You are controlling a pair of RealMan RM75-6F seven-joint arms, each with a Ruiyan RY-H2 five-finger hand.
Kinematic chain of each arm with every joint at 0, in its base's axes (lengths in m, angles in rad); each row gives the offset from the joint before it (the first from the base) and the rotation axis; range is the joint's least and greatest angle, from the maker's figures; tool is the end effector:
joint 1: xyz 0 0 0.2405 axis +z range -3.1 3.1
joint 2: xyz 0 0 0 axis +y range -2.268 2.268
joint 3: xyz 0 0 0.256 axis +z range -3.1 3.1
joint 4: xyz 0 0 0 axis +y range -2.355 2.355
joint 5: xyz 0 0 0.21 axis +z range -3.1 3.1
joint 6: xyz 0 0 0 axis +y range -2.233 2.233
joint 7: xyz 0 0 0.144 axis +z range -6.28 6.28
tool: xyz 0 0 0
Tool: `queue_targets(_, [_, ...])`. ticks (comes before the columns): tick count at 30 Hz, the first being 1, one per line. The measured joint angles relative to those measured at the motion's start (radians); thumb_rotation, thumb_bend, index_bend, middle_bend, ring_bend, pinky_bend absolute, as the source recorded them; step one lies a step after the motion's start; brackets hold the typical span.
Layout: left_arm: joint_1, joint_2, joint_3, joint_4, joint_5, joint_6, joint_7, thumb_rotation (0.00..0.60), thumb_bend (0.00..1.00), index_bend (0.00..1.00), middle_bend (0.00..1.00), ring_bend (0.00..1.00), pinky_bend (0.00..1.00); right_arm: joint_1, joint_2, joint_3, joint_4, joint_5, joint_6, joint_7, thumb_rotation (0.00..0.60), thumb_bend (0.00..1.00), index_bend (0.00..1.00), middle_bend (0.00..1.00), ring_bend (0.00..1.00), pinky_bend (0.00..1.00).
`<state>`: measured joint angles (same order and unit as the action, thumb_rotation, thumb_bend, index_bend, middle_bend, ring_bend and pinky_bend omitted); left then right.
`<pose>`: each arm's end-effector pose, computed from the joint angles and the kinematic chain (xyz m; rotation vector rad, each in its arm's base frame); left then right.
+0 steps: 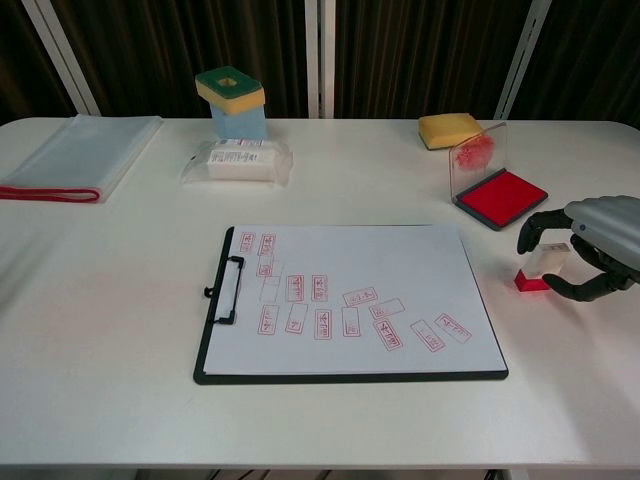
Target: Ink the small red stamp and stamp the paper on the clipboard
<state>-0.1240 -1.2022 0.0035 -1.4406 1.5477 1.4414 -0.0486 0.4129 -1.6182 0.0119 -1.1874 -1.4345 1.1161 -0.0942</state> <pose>-0.3310 0.1843 0.1331 -1.5045 -0.8991 -0.8626 -0.2794 -0.2655 -0.0223 1.7903 -0.9674 0.8130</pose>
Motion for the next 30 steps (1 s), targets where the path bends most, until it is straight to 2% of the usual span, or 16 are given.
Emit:
queue_targets(6, [0.002, 0.005, 0.000, -0.005, 0.001, 0.005, 0.003, 0.431, 0.09, 0.06, 0.06, 0.10, 0.18, -0.003, 0.040, -0.007, -0.038, -0.016, 0.002, 0.011, 0.600, 0.26, 0.18, 0.21, 0.81, 0.93])
queue_targets(11, [0.004, 0.013, -0.001, -0.015, 0.002, 0.012, 0.007, 0.431, 0.09, 0.06, 0.06, 0.10, 0.18, -0.020, 0.110, -0.008, -0.107, -0.062, 0.080, 0.067, 0.600, 0.18, 0.14, 0.19, 0.78, 0.90])
queue_targets(14, [0.005, 0.017, -0.003, -0.023, 0.004, 0.018, 0.010, 0.429, 0.09, 0.06, 0.06, 0.10, 0.18, -0.043, 0.154, -0.006, -0.138, -0.110, 0.185, 0.137, 0.600, 0.14, 0.12, 0.20, 0.66, 0.70])
queue_targets(16, [0.005, 0.020, -0.004, -0.029, 0.005, 0.021, 0.013, 0.431, 0.09, 0.06, 0.06, 0.10, 0.18, -0.063, 0.186, -0.003, -0.155, -0.136, 0.264, 0.171, 0.600, 0.12, 0.06, 0.14, 0.38, 0.43])
queue_targets(17, [0.005, 0.022, -0.005, -0.033, 0.006, 0.022, 0.015, 0.431, 0.09, 0.06, 0.06, 0.10, 0.18, -0.081, 0.215, 0.000, -0.169, -0.149, 0.317, 0.186, 0.600, 0.11, 0.03, 0.08, 0.19, 0.25])
queue_targets(18, [0.004, 0.023, -0.005, -0.037, 0.006, 0.022, 0.017, 0.435, 0.09, 0.06, 0.06, 0.10, 0.18, -0.094, 0.241, 0.002, -0.182, -0.155, 0.353, 0.190, 0.600, 0.11, 0.00, 0.03, 0.06, 0.11])
queue_targets(19, [0.004, 0.024, -0.006, -0.040, 0.007, 0.023, 0.018, 0.435, 0.09, 0.06, 0.06, 0.10, 0.18, -0.107, 0.268, 0.004, -0.194, -0.155, 0.382, 0.185, 0.600, 0.11, 0.00, 0.01, 0.01, 0.03])
queue_targets(20, [0.003, 0.025, -0.006, -0.044, 0.009, 0.024, 0.021, 0.435, 0.09, 0.06, 0.06, 0.10, 0.18, -0.120, 0.303, 0.007, -0.207, -0.149, 0.408, 0.165, 0.600, 0.11, 0.00, 0.00, 0.00, 0.00])
queue_targets(22, [0.003, 0.027, -0.007, -0.051, 0.012, 0.027, 0.024, 0.433, 0.09, 0.06, 0.06, 0.10, 0.18, -0.135, 0.339, 0.015, -0.229, -0.126, 0.420, 0.105, 0.600, 0.12, 0.00, 0.00, 0.00, 0.00])
queue_targets(27, [0.006, 0.038, -0.010, -0.067, 0.015, 0.040, 0.035, 0.433, 0.09, 0.06, 0.06, 0.10, 0.18, -0.177, 0.393, 0.037, -0.313, 0.002, 0.394, -0.159, 0.600, 0.12, 0.00, 0.00, 0.00, 0.00])
queue_targets(30, [0.008, 0.043, -0.013, -0.070, 0.013, 0.045, 0.038, 0.430, 0.09, 0.06, 0.06, 0.10, 0.18, -0.196, 0.412, 0.046, -0.329, 0.045, 0.377, -0.250, 0.600, 0.12, 0.00, 0.00, 0.00, 0.00])
